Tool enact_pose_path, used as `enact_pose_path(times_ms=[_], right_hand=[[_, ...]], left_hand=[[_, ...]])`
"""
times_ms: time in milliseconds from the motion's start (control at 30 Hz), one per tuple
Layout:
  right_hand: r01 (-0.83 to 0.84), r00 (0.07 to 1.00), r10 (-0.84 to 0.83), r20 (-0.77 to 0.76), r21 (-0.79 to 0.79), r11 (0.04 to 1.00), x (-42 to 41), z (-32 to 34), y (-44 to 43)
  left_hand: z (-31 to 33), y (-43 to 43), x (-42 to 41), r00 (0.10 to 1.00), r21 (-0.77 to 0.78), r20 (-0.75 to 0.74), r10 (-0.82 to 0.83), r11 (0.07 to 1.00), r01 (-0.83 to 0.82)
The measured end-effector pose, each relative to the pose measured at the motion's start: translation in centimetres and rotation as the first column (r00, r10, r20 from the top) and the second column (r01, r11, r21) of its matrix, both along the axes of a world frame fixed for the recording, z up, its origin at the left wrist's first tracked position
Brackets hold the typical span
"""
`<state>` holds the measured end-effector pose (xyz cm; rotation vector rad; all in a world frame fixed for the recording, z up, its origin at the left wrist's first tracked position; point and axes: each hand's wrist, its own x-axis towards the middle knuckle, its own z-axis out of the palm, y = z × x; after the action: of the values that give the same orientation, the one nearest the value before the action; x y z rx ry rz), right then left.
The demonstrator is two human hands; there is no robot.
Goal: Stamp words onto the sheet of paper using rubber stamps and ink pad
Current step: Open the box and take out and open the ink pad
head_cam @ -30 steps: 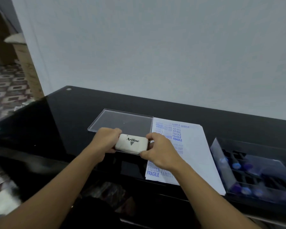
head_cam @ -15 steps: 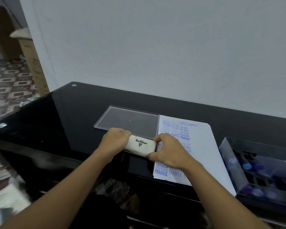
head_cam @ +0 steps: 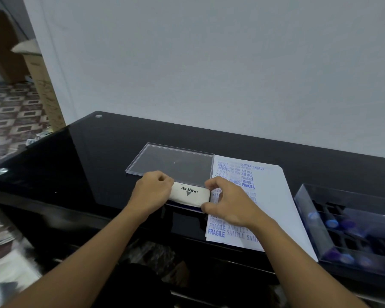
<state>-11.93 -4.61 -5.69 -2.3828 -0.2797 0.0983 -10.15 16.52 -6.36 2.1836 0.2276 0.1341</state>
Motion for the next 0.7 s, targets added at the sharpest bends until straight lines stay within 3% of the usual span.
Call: enact_pose_path(times_ms=[300,567,700], right_hand=[[0.086,0.996,-0.086,-0.010,0.093,0.992,1.2,1.3,0.0],[0.289,0.957,-0.281,-0.067,0.204,0.935,2.8,1.5,1.1],[0.351,0.933,-0.314,-0.178,0.246,0.904,3.7,1.4,1.2]], left_hand=[[0.5,-0.3,0.1,0.998,-0.180,-0.055,0.031,0.983,-0.041],[0.9,-0.3,-0.1,0.997,-0.220,-0.076,-0.006,0.975,-0.011],[0.8,-0.1,0.0,0.996,-0.204,-0.091,-0.002,0.979,-0.017]])
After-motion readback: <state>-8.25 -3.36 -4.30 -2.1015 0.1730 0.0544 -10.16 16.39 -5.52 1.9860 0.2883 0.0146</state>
